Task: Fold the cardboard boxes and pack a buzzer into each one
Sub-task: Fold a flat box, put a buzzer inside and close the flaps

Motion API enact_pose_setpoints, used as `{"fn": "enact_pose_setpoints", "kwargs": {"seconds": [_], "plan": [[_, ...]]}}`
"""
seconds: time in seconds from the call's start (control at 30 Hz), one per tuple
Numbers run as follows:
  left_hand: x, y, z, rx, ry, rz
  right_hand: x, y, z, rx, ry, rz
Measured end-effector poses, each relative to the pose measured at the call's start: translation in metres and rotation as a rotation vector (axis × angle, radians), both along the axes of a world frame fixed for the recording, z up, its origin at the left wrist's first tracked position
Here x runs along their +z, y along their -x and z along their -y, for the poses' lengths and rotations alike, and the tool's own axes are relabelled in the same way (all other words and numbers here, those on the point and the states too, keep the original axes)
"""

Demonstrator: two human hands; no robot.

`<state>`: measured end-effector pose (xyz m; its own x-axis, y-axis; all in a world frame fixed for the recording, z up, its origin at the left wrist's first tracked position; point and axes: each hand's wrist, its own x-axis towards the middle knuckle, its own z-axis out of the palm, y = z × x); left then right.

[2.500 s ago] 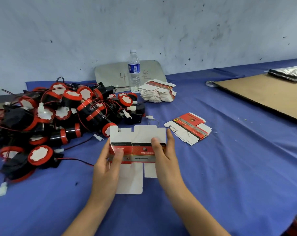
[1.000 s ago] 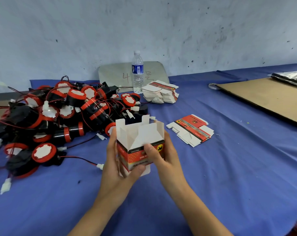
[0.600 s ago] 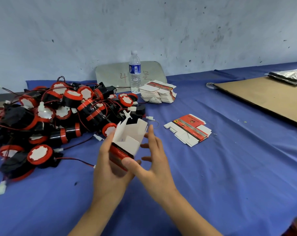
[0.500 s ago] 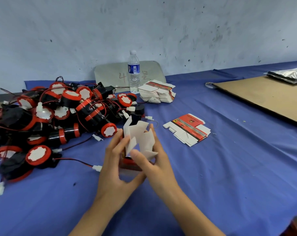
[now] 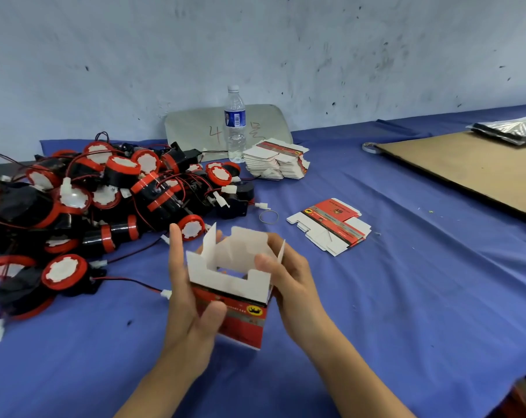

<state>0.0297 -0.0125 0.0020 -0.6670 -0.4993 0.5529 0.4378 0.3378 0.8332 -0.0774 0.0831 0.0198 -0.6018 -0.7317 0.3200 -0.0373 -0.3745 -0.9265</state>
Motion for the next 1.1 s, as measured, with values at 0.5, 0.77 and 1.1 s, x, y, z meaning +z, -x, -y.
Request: {"fn": "enact_pose_setpoints", "kwargs": {"seconds": [0.5,0.77,1.1], "plan": [[-0.007,0.0,0.007,0.27,0.125,-0.056,0.006,-0.008,0.004,-0.012,-0.065,-0.037],[-0.004,-0.002,0.006,0.289,0.027,-0.054,0.006,-0.008,-0.002,0.019,0.001,-0.055],[0.001,0.003,0.0,0.402,0.268,-0.162,0.0,-0.01,0.002,-0.072,0.045,-0.1]]}}
